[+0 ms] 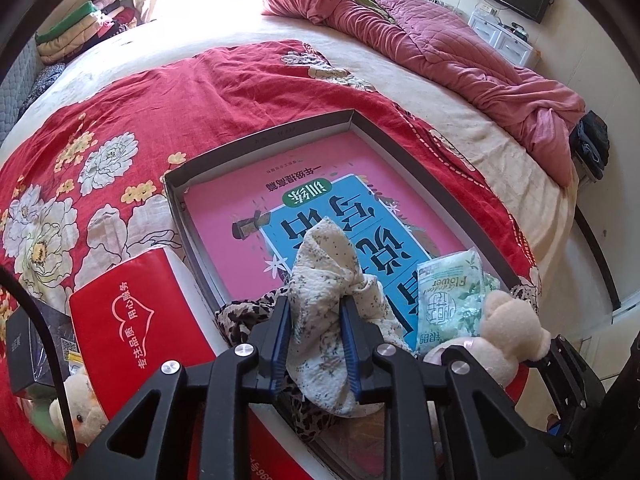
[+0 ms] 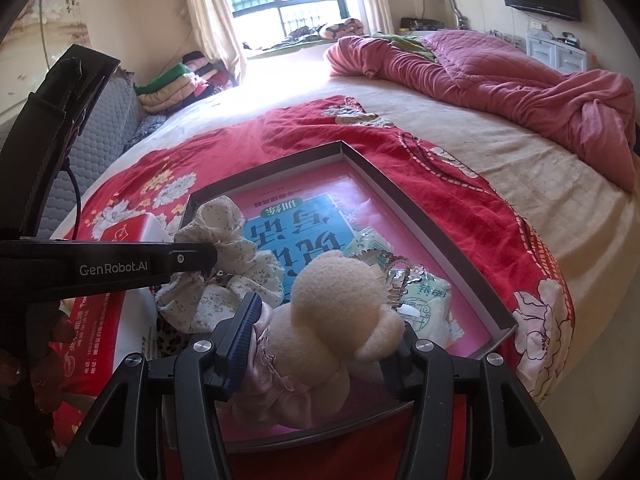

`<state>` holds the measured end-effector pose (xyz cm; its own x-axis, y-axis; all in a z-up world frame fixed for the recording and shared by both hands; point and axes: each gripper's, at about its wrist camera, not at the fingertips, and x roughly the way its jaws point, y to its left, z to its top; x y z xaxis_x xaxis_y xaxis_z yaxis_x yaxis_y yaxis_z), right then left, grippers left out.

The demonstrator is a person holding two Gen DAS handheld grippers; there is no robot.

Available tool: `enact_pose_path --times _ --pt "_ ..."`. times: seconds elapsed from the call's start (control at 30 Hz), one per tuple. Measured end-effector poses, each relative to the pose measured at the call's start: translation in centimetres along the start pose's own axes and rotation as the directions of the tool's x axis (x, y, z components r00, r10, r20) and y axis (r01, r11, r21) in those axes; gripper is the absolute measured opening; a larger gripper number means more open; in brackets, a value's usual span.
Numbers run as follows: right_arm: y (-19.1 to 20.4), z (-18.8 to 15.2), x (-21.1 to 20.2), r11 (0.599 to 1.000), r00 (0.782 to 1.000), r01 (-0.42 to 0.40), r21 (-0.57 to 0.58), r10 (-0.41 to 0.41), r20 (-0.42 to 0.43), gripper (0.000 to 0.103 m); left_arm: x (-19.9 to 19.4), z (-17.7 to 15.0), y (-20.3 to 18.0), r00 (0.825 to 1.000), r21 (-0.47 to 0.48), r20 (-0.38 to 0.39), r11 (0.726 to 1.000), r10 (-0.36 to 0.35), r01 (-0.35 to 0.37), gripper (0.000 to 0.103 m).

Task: Organize soft objects
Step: 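Lower and open the left gripper into the tray while the right releases the plush bear there, then move both grippers back from the tray toward the pile of soft items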

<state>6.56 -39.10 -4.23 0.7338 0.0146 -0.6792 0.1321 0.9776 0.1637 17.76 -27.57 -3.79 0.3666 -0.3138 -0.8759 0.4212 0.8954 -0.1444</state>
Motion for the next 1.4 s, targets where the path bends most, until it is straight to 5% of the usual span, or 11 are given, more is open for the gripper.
enact_pose_path --times 0.27,0.43,0.93,1.4 --pt "0.0 -0.1 0.0 0.999 1.0 0.031 -0.01 -0.031 0.0 0.059 -0.1 0.0 -0.1 1.0 0.006 -0.002 1.0 -0.005 0.005 0.029" --pt "-0.2 -0.1 0.0 0.999 0.999 0.041 -0.004 -0.041 -0.001 0.066 -0.4 0.0 -0.1 1.0 0.008 0.006 1.0 -0.014 0.014 0.045" --pt "-1.2 -0.1 -0.2 0.996 0.997 0.078 0.046 -0.079 0.019 0.073 -2.3 -0.1 -0.4 0.999 0.029 0.05 0.999 0.022 -0.023 0.067" --pt "-1.6 0.1 -1.2 0.993 0.993 0.083 0.083 -0.089 0.077 0.073 -5.1 -0.5 -0.3 0.995 0.037 0.093 0.999 0.036 -0.039 0.073"
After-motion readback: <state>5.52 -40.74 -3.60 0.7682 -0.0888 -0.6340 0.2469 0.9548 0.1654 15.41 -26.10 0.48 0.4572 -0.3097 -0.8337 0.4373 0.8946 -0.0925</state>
